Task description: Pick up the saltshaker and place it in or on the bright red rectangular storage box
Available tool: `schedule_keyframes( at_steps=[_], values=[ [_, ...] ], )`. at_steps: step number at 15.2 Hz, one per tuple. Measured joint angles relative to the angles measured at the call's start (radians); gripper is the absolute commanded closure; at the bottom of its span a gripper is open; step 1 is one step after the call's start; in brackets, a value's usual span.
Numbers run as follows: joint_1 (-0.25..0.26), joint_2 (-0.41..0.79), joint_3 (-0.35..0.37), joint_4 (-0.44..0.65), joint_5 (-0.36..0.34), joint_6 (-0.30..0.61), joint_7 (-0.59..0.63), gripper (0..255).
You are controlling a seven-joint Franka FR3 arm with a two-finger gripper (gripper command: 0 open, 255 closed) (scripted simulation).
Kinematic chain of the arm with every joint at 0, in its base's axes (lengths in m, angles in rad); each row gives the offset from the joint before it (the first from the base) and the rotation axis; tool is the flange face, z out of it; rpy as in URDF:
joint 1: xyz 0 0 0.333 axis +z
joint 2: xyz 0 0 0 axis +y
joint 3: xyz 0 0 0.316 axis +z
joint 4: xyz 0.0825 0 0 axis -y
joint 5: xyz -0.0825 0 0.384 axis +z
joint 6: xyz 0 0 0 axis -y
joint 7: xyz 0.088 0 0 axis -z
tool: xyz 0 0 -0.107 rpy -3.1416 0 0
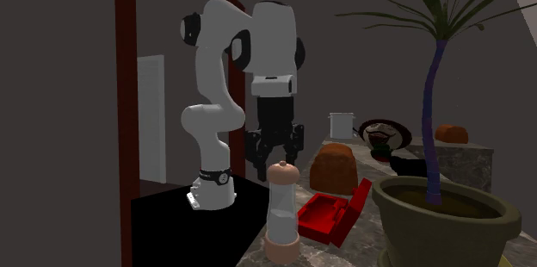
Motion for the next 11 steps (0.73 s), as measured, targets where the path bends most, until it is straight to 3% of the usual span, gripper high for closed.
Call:
schedule_keyframes(
  at_steps=[7,11],
  values=[
    [0.0,0.0,0.0,0.0,0.0,0.0,0.0,255],
    [-0.001,-0.023,0.003,0.02,-0.005,-0.043,0.006,255]
  ],
)
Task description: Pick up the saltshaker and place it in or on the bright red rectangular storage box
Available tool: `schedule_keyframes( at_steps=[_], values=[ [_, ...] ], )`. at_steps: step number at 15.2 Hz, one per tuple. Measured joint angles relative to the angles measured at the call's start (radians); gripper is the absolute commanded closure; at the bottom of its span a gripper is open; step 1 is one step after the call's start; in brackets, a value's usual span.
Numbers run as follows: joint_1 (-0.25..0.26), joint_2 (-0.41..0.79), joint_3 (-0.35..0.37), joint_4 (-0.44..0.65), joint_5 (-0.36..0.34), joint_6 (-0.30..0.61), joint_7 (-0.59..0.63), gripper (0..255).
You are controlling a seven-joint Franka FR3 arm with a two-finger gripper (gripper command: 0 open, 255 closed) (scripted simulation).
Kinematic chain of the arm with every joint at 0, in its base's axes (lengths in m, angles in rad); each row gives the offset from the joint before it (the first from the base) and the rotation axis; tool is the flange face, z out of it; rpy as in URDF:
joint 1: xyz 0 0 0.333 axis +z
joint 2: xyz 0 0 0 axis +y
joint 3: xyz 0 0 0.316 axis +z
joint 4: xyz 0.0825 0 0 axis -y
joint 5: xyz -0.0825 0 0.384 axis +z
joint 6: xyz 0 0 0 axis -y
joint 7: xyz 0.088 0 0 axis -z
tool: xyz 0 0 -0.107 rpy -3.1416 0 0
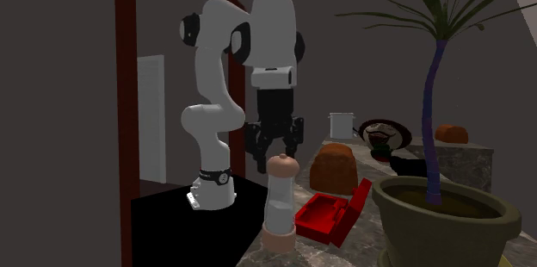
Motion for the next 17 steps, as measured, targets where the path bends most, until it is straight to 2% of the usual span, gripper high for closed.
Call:
schedule_keyframes(
  at_steps=[17],
  values=[
    [-0.001,-0.065,0.01,0.172,-0.01,-0.236,0.018,255]
  ],
)
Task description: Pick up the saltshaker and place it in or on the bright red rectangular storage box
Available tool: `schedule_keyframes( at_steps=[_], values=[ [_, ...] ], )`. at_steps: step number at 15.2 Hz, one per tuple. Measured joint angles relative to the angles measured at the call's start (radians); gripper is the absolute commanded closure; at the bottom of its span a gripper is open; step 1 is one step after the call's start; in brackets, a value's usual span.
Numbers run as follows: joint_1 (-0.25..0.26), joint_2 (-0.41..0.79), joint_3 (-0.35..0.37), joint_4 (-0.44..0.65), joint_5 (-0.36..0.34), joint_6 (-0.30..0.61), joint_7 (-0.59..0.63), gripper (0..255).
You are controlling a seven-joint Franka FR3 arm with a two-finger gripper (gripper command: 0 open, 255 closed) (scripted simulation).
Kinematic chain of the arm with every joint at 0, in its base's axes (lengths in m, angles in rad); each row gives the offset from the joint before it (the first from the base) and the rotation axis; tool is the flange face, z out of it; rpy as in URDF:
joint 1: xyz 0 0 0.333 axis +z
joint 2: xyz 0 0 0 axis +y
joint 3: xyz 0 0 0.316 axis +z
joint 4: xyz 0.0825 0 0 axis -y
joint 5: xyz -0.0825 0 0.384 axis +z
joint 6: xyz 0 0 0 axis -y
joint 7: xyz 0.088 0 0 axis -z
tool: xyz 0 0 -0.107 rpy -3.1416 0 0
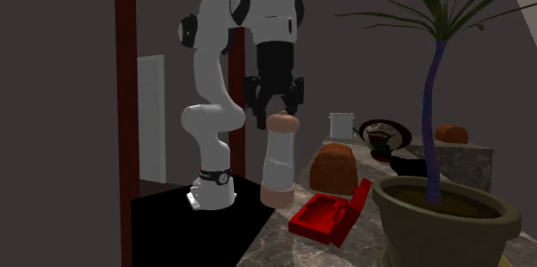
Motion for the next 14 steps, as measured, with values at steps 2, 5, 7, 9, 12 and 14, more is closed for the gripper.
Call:
schedule_keyframes(
  at_steps=[2,5,7,9,12,14],
  values=[
    [0.001,-0.002,0.002,0.025,0.0,-0.027,0.002,255],
    [0.001,-0.007,0.003,0.059,0.0,-0.066,0.004,255],
    [0.002,-0.008,0.004,0.086,0.0,-0.094,0.007,255],
    [0.002,-0.008,0.004,0.111,0.0,-0.119,0.006,255],
    [0.002,-0.008,0.005,0.147,0.0,-0.156,0.008,255],
    [0.013,-0.015,0.025,0.161,0.007,-0.175,0.036,255]
  ],
)
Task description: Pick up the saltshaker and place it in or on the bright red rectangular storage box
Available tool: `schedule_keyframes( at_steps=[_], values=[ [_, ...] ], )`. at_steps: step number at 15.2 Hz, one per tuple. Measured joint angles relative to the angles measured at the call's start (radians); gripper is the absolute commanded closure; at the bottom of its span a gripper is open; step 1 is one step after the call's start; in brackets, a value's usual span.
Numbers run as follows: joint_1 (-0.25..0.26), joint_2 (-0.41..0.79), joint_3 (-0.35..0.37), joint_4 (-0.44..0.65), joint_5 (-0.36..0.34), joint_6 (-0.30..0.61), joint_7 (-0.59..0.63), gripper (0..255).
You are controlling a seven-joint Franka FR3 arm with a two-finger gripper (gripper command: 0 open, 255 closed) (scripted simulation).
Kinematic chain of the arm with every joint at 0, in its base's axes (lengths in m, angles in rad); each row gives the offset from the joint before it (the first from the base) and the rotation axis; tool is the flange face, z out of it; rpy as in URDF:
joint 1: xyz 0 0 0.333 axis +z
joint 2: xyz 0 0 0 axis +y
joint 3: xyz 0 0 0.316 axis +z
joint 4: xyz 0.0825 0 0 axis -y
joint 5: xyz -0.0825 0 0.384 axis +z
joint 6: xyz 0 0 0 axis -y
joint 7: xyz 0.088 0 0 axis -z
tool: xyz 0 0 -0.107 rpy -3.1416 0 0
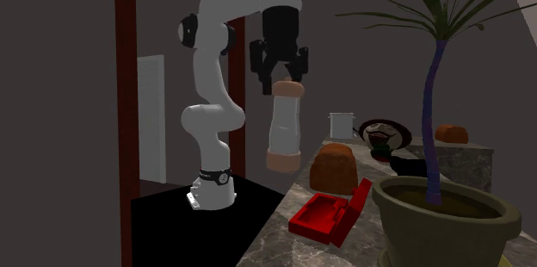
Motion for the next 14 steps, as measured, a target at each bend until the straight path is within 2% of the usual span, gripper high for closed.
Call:
schedule_keyframes(
  at_steps=[14],
  values=[
    [0.114,0.04,0.201,0.185,0.077,-0.128,0.305,255]
  ],
)
